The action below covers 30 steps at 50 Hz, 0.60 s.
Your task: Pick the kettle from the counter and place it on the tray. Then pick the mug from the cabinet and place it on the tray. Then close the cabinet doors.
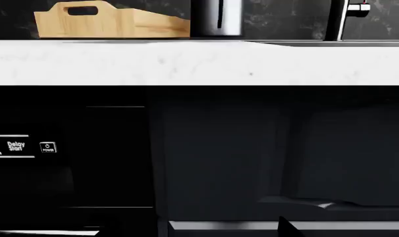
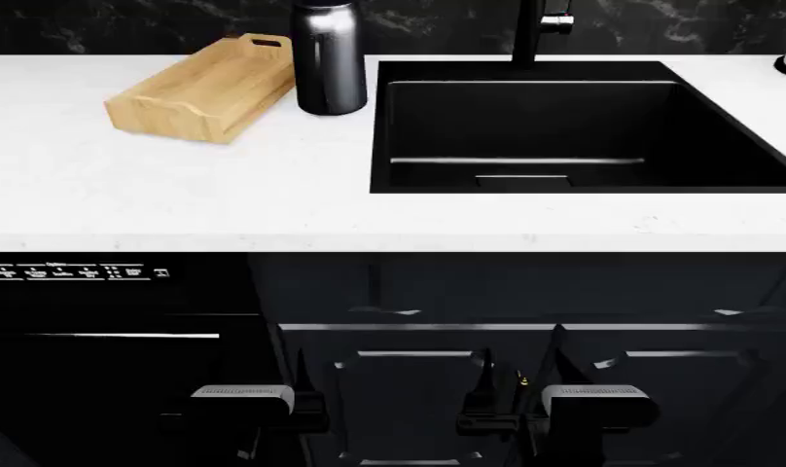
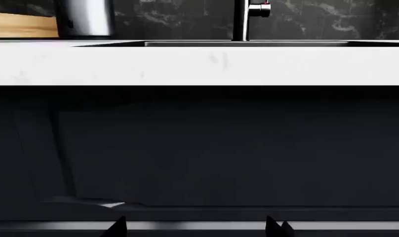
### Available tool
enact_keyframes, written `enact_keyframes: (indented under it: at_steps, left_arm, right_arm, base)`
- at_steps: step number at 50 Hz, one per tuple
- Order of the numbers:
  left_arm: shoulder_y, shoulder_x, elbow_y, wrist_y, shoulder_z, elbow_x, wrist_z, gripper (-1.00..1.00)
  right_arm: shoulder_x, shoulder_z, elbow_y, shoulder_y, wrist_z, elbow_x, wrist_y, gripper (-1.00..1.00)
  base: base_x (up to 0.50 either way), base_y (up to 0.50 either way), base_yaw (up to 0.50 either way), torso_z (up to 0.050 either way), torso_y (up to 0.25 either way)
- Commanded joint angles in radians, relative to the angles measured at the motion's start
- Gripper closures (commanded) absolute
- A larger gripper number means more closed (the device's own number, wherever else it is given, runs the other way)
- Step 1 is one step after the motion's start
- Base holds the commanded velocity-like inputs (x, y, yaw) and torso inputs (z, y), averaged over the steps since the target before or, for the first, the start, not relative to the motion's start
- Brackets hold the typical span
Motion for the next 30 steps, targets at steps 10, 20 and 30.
enact_keyframes:
  at_steps: [10,20,30]
  left_arm:
    - [0.001,-0.042,0.028,0.007,0.049,-0.044,-0.062,-1.0]
    - [-0.034,-0.085,0.283,-0.156,0.063,-0.068,-0.077,-1.0]
    - [-0.615,-0.148,0.743,-0.947,0.047,-0.111,-0.105,-1.0]
  right_arm:
    - [0.046,-0.046,-0.065,-0.018,0.052,0.047,0.023,-1.0]
    - [0.07,-0.065,-0.173,-0.048,0.08,0.051,0.051,-1.0]
    - [0.091,-0.077,-0.294,-0.076,0.1,0.061,0.094,-1.0]
  base:
    - [0.0,0.0,0.0,0.0,0.0]
    - [0.0,0.0,0.0,0.039,0.0]
    - [0.0,0.0,0.0,0.05,0.0]
